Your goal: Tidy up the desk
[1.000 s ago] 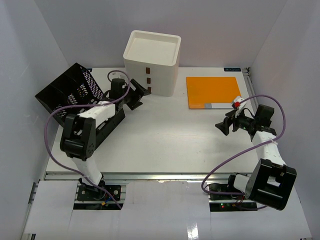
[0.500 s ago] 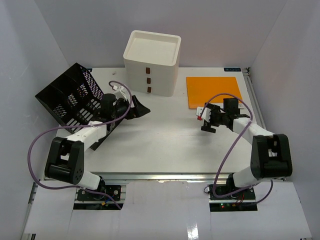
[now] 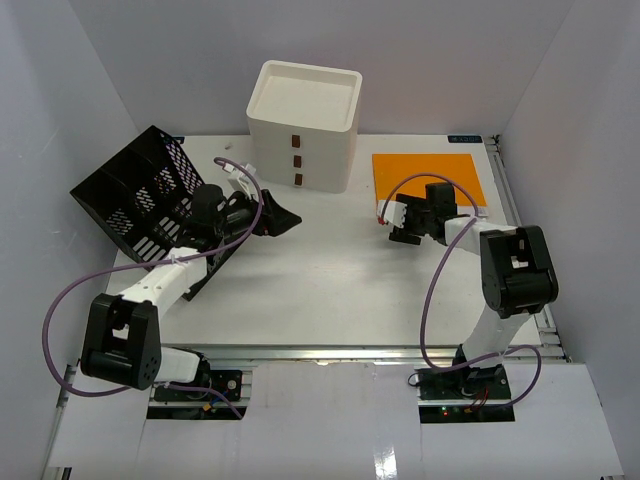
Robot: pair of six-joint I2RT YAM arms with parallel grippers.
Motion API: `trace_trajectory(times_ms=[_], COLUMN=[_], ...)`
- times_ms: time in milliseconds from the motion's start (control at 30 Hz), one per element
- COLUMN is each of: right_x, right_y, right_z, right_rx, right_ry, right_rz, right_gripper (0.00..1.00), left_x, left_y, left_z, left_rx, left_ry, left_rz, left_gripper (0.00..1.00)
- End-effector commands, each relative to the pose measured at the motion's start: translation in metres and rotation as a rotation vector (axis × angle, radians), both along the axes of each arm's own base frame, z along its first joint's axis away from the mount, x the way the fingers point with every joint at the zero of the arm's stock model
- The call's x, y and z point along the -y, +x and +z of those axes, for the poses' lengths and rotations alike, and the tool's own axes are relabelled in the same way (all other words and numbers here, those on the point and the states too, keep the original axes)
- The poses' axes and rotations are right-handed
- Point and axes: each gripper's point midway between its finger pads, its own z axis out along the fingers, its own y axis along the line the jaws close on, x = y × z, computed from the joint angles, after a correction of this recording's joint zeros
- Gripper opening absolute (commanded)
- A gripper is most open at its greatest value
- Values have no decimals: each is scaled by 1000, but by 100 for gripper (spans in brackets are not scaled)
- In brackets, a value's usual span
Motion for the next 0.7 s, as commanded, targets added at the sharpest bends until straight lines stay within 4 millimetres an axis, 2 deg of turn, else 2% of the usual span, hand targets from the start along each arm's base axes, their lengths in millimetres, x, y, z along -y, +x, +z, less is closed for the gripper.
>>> trace_trajectory(times_ms=[0, 100, 333, 500, 667], right_x=[0, 1, -1, -4, -6], right_y=[22, 28, 33, 27, 17], right_z=[2, -2, -14, -21, -23], right_rx=[66, 83, 63, 35, 30], right_ry=[-38, -59, -78, -59, -33], right_rz=[-33, -42, -31, -22, -24], right_gripper=[76, 72, 50, 37, 30], left_x=[0, 1, 2, 5, 23], left_y=[-6, -7, -6, -7, -17], left_z=[10, 9, 6, -4, -17], left_rx=[66, 61, 43, 13, -70], left_ry=[-4, -14, -41, -64, -102], left_rz=[-29, -35, -18, 10, -11], left_gripper=[98, 98, 98, 98, 98])
